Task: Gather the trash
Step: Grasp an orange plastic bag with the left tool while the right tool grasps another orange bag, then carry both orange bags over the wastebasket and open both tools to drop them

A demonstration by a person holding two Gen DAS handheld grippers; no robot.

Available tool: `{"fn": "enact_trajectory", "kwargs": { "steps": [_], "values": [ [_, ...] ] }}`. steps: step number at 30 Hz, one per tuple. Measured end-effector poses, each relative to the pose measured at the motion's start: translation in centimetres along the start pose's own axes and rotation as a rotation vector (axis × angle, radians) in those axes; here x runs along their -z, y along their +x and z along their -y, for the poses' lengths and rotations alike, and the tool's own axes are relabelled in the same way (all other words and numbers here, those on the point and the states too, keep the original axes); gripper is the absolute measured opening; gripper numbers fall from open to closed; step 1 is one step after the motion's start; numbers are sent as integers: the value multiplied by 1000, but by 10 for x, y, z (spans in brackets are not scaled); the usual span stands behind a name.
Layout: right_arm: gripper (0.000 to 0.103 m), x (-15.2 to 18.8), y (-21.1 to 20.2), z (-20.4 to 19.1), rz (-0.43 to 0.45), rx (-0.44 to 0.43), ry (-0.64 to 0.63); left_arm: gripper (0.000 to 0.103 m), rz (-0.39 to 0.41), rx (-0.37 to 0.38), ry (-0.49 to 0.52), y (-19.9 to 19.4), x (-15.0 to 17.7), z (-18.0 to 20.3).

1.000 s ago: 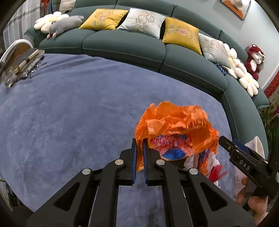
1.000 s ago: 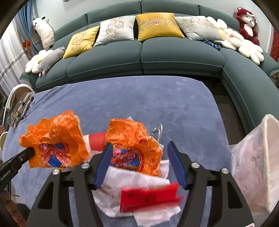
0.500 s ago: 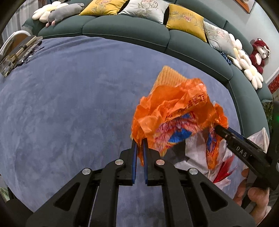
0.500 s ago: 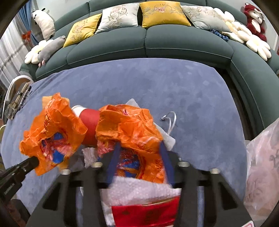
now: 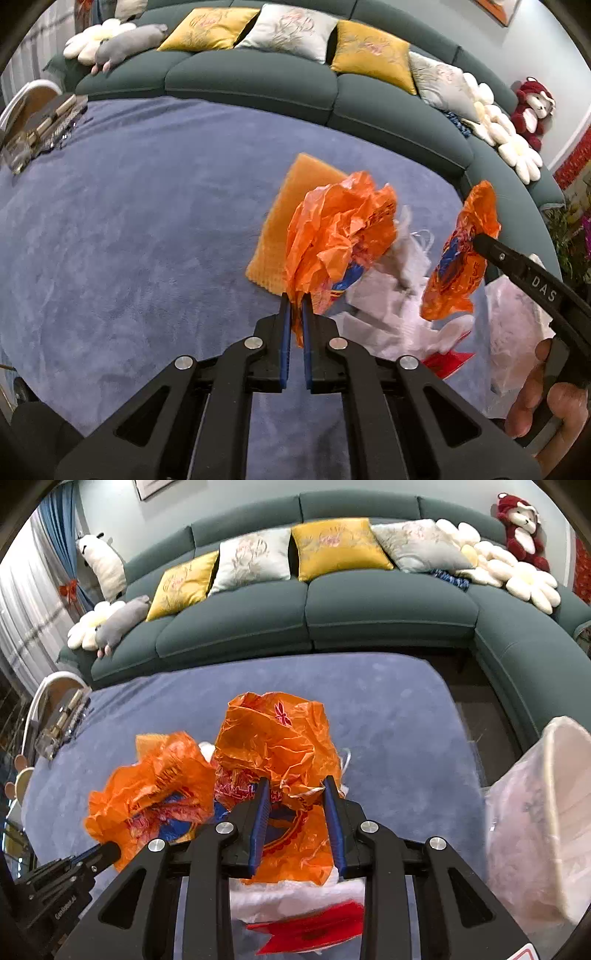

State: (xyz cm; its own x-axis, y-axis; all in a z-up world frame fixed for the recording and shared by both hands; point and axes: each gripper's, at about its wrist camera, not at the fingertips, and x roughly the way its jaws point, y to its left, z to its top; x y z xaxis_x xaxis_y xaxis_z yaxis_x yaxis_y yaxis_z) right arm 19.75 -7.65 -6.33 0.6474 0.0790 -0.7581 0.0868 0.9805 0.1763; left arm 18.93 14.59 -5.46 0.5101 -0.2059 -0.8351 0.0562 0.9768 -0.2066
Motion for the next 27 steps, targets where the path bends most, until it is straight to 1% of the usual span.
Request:
{"fn": "enact_trajectory", "kwargs": {
  "steps": [5, 9, 13, 19, 27],
  "values": [
    [27, -2, -29, 11, 45, -1, 17, 5, 36, 18, 43, -22, 1, 23],
    [27, -3, -52, 23, 81, 5, 35, 5, 66, 40, 85, -37, -3, 50],
    [27, -1, -75, 45, 117, 23, 61, 5, 96, 66, 131, -49, -5, 81],
    [27, 5, -109, 95, 165, 75, 117, 5, 119, 116, 214, -59, -4, 138],
    [28, 24, -148, 176, 196, 171, 214, 5, 101, 194, 349, -56, 14, 230]
  ]
}}
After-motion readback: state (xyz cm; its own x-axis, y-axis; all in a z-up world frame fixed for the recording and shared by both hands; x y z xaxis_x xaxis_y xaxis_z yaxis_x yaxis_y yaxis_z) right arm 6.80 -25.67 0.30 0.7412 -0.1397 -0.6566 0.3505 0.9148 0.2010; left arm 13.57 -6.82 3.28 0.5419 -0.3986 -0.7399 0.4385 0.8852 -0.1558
